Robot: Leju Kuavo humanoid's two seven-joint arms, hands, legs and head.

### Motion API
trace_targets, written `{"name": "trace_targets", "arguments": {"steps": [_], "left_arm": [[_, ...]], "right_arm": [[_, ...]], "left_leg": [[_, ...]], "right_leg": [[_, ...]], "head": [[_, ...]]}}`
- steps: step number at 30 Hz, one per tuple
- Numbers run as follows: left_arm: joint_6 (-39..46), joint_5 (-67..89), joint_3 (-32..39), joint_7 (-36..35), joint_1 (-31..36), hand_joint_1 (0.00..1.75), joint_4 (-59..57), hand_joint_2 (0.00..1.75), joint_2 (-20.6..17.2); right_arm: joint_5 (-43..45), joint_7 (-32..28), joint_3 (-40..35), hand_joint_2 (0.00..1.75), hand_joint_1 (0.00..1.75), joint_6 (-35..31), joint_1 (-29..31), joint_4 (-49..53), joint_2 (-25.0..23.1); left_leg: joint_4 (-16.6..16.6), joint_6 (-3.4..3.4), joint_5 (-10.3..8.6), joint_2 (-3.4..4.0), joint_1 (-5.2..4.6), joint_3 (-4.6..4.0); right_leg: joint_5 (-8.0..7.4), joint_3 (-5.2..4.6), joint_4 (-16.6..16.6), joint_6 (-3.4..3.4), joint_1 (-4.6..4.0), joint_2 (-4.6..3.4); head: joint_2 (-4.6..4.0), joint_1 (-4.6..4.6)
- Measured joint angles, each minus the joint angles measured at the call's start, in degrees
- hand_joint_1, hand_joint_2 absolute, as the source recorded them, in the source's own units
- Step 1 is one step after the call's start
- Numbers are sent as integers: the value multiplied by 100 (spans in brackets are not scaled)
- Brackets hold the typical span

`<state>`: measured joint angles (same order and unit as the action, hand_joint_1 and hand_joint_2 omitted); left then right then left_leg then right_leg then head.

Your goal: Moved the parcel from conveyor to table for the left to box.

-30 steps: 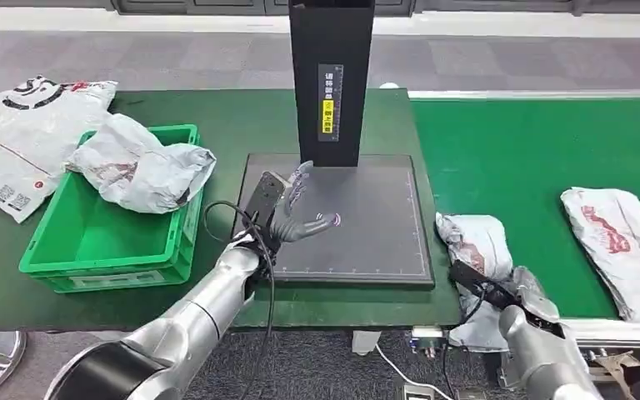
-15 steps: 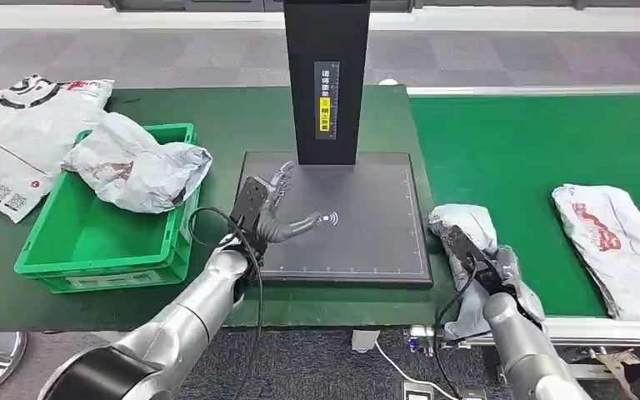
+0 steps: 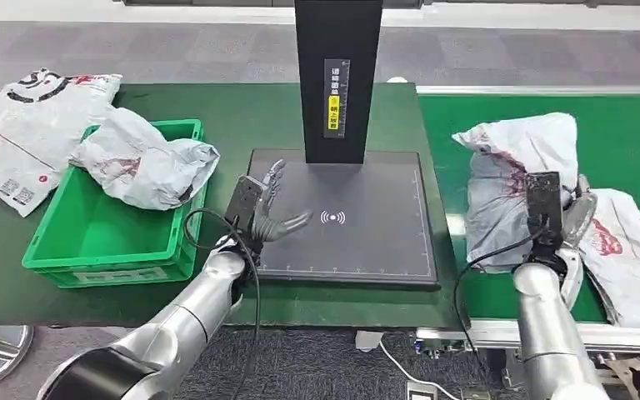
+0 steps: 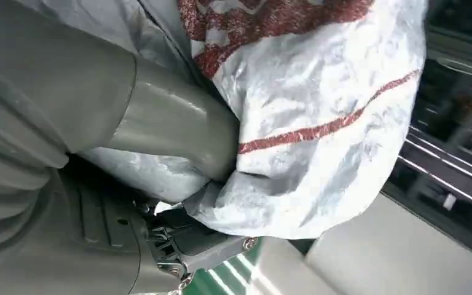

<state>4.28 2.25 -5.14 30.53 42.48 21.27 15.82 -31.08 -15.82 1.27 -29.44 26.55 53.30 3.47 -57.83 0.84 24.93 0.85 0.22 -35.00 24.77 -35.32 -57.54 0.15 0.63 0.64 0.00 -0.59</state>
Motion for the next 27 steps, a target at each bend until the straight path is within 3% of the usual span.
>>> {"name": "trace_targets", "arguments": {"steps": [6,13,19,23,25,27], "left_arm": [[7,-11,0,0,9,0,-18,175,2],[90,-118,0,33,96,0,-46,175,68],[177,-225,0,52,165,0,-79,175,142],[179,-227,0,52,166,0,-79,175,144],[315,-361,-2,136,186,0,-87,175,208],[359,-418,-2,164,194,0,-90,175,225]], "right_arm": [[297,-92,-103,175,175,-168,-235,705,125],[177,182,-672,175,175,564,-209,965,136],[146,199,-1393,175,175,995,127,265,-171],[144,199,-1413,175,175,1010,140,243,-184],[361,258,-1992,175,175,1944,580,-750,-592],[426,219,-2092,175,175,2188,687,-1073,-702]], "left_leg": [[0,-5,3,-6,-5,-3],[1,-4,2,-3,-5,-5],[1,0,-5,-7,-4,-5],[1,0,-6,-7,-4,-5],[1,0,-6,-9,-3,-7],[1,0,-6,-14,-1,-9]], "right_leg": [[2,-1,0,3,4,7],[2,0,-1,3,2,9],[1,-1,-4,2,-4,8],[1,-1,-4,2,-4,8],[3,-3,-4,1,-4,12],[3,-2,-4,1,-1,18]], "head": [[0,0],[-2,0],[0,0],[-2,0],[0,0],[0,-2]]}}
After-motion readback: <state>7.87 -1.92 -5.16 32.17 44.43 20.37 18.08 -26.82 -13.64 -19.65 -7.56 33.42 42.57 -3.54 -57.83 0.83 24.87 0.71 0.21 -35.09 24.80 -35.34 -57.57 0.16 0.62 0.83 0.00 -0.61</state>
